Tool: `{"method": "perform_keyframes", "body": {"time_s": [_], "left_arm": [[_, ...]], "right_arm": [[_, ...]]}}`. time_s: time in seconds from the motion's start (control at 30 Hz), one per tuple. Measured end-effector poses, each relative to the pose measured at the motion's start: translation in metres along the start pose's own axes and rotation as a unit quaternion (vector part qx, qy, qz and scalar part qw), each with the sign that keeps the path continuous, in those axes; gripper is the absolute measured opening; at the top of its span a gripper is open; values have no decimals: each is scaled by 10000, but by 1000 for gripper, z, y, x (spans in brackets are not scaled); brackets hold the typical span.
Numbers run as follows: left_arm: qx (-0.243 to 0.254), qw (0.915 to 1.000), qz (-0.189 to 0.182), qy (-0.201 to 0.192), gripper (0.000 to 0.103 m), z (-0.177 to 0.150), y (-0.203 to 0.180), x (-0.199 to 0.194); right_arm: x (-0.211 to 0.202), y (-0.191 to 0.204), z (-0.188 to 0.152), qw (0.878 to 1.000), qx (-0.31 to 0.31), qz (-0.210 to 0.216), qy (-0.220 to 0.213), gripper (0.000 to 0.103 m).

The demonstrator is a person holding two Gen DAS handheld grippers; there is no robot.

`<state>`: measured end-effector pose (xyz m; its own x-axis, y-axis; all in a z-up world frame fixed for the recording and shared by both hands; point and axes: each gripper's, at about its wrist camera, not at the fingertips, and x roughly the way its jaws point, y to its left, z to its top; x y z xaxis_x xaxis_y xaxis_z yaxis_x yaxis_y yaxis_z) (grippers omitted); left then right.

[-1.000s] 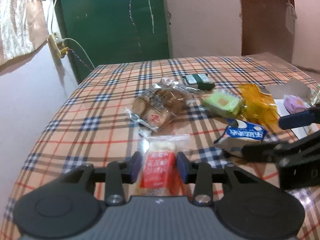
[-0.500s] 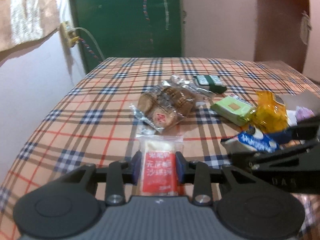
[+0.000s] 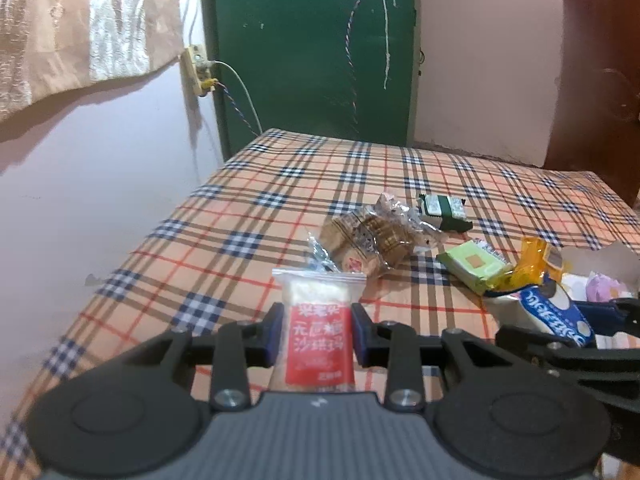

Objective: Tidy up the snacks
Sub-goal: 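Carry both held packets over the white box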

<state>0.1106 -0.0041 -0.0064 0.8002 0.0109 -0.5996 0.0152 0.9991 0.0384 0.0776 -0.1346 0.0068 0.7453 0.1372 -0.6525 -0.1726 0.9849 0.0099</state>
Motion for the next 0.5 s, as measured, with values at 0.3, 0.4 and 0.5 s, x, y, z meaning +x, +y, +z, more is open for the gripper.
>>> {"method": "perform_keyframes", "body": {"time_s": [0.3, 0.4, 0.5], "left_arm": [[-36, 10000, -3, -11, 33, -1, -7, -40], [20, 9999, -24, -107, 33, -2, -13, -54], [29, 9998, -113, -180, 33, -2, -17, -67]], "right_arm": [[-54, -2, -8, 9996, 42, -61, -276, 59], [-71, -6, -10, 9992, 129, -106, -364, 59], [-87, -9, -13, 9987, 179, -164, -449, 59]]}}
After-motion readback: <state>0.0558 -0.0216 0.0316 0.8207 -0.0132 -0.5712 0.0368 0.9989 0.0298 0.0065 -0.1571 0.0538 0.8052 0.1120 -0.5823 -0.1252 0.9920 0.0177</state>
